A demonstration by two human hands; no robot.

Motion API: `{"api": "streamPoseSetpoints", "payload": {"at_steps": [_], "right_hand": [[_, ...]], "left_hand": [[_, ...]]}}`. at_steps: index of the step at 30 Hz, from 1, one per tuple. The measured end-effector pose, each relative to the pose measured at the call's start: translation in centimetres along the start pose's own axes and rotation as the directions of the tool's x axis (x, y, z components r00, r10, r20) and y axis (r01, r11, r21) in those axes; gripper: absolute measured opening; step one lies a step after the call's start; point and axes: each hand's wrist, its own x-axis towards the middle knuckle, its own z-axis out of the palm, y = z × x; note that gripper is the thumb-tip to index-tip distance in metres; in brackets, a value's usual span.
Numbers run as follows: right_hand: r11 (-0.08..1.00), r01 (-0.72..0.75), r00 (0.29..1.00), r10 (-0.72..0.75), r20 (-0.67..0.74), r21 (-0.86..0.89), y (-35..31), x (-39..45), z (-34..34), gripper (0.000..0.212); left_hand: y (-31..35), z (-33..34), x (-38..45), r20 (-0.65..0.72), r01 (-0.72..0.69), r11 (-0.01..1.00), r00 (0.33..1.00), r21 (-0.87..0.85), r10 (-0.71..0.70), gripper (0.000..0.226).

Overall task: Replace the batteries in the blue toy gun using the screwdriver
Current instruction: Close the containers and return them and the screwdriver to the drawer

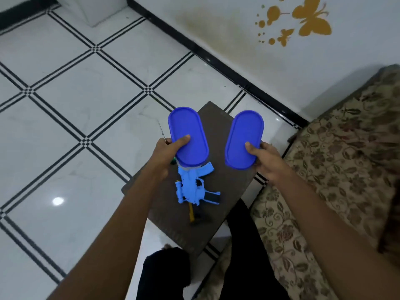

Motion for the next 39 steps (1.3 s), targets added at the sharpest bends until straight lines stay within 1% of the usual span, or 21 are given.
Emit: {"api": "streamPoseSetpoints", "payload": {"at_steps": [2,3,5,7,9,10,13,17,20,22,24,27,29,30,33,34,35,37,38,39], "right_hand": [[0.999,0.049,0.999,-0.048,-0.021,0.021,-0.9,-3.0,1.2,0.032],[0.998,0.064,0.998,-0.063,-0.025,0.028,-1.4,-4.5,1.7,0.032],[0.997,0.077,0.997,-0.076,-0.021,0.029,-1.9,-6.8,2.6,0.032],[0.996,0.082,0.997,-0.082,-0.003,0.035,-2.5,-9.1,3.4,0.030],[0.996,0.078,0.997,-0.078,0.011,0.039,-3.0,-11.2,3.9,0.033],[0.996,0.082,0.997,-0.082,0.011,0.037,-3.2,-12.0,4.1,0.035],[0.996,0.075,0.997,-0.075,0.009,0.040,-4.2,-14.6,4.4,0.038],[0.993,0.077,0.997,-0.078,0.012,0.090,-4.9,-16.2,5.1,0.032],[0.989,0.102,0.993,-0.107,0.050,0.105,-6.2,-16.7,6.4,0.028],[0.987,0.120,0.990,-0.127,0.061,0.111,-6.6,-17.2,7.8,0.027],[0.983,0.165,0.982,-0.171,0.081,0.081,-7.7,-17.7,9.6,0.030],[0.982,0.175,0.978,-0.182,0.105,0.073,-8.1,-18.5,12.9,0.032],[0.977,0.197,0.972,-0.205,0.117,0.077,-8.6,-19.5,15.8,0.030],[0.975,0.211,0.969,-0.219,0.114,0.075,-8.8,-19.6,17.6,0.032],[0.969,0.228,0.970,-0.235,0.065,0.097,-8.4,-20.3,22.6,0.038],[0.968,0.233,0.970,-0.238,0.049,0.094,-8.4,-20.7,24.9,0.039],[0.971,0.219,0.974,-0.223,0.036,0.095,-8.3,-21.0,27.2,0.037],[0.974,0.200,0.979,-0.203,0.025,0.104,-8.6,-21.6,31.0,0.033],[0.974,0.198,0.978,-0.203,0.036,0.110,-9.1,-21.9,33.5,0.031],[0.974,0.199,0.978,-0.204,0.043,0.107,-9.5,-22.3,35.5,0.030]], "left_hand": [[1.1,-1.3,-2.3,0.025,-0.017,0.999,1.000,0.036,0.016,0.067],[1.5,-1.8,-3.4,0.035,-0.032,0.999,0.999,0.041,0.031,0.065],[2.2,-2.8,-5.3,0.036,-0.020,0.999,0.999,0.037,0.018,0.066],[3.3,-3.9,-7.3,0.054,-0.008,0.999,0.999,0.034,0.006,0.079],[4.6,-4.7,-9.3,0.060,0.003,0.999,0.998,0.044,-0.006,0.094],[5.1,-5.1,-10.0,0.069,0.009,0.999,0.998,0.051,-0.013,0.096],[6.9,-5.5,-12.3,0.096,-0.008,0.996,0.995,0.088,-0.001,0.079],[7.9,-6.5,-14.5,0.097,-0.003,0.997,0.995,0.077,-0.004,0.067],[8.7,-7.9,-15.8,0.073,-0.013,0.998,0.997,0.062,0.009,0.065],[8.9,-9.3,-16.6,0.048,-0.020,0.999,0.999,0.048,0.018,0.050],[9.4,-10.7,-17.1,0.019,-0.035,0.999,0.999,0.032,0.035,0.044],[10.1,-13.9,-17.6,0.032,-0.041,0.999,0.999,0.015,0.040,0.041],[10.7,-16.5,-17.6,0.035,-0.048,0.999,0.998,0.019,0.048,0.045],[11.3,-18.3,-17.3,0.037,-0.057,0.998,0.998,0.019,0.056,0.044],[12.5,-23.6,-16.9,0.078,-0.078,0.997,0.994,0.005,0.077,0.034],[13.0,-26.0,-16.9,0.082,-0.076,0.997,0.994,0.000,0.076,0.035],[13.4,-28.6,-17.2,0.076,-0.077,0.997,0.994,-0.001,0.077,0.040],[14.4,-32.9,-17.9,0.060,-0.073,0.997,0.995,-0.008,0.073,0.064],[15.1,-35.7,-18.1,0.042,-0.073,0.997,0.996,-0.013,0.073,0.072],[15.5,-37.9,-18.2,0.025,-0.078,0.997,0.997,-0.013,0.079,0.071]]}}
